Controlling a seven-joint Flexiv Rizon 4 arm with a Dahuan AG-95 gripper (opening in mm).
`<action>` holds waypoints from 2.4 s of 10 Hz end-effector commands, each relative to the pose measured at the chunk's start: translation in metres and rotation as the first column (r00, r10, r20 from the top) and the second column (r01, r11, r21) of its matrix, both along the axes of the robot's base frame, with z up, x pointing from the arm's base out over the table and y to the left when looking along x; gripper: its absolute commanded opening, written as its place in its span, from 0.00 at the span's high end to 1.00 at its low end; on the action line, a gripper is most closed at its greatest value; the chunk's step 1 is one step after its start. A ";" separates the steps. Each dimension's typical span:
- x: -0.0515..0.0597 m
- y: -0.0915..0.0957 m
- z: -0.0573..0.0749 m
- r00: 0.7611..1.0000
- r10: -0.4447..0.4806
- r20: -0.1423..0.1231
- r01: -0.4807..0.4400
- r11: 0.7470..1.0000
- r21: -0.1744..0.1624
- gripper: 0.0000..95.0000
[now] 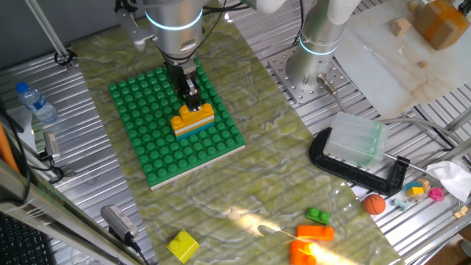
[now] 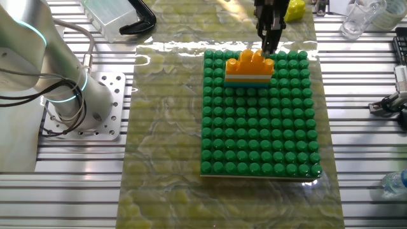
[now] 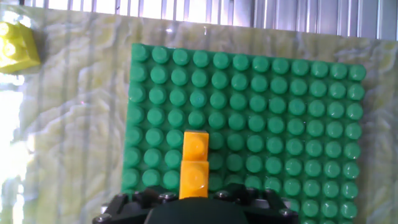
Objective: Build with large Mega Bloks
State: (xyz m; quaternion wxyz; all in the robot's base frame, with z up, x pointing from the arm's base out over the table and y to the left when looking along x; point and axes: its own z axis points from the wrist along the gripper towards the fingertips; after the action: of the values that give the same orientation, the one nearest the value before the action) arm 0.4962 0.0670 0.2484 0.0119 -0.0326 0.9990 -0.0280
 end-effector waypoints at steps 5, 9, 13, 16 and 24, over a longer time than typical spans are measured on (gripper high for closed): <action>-0.009 0.010 0.014 0.997 0.061 0.051 -0.057 0.996 -0.063 1.00; -0.016 0.003 0.010 0.997 -0.001 0.083 0.006 0.998 -0.058 1.00; -0.010 -0.017 -0.004 0.997 -0.006 0.076 0.010 0.999 -0.052 1.00; -0.006 -0.021 -0.011 0.998 -0.002 0.065 0.005 0.999 -0.049 1.00; -0.003 -0.022 -0.036 0.999 -0.004 0.054 0.005 1.000 -0.025 1.00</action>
State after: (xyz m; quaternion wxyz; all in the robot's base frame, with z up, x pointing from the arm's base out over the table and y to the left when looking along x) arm 0.4899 0.0443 0.2120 0.0370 -0.0303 0.9980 -0.0423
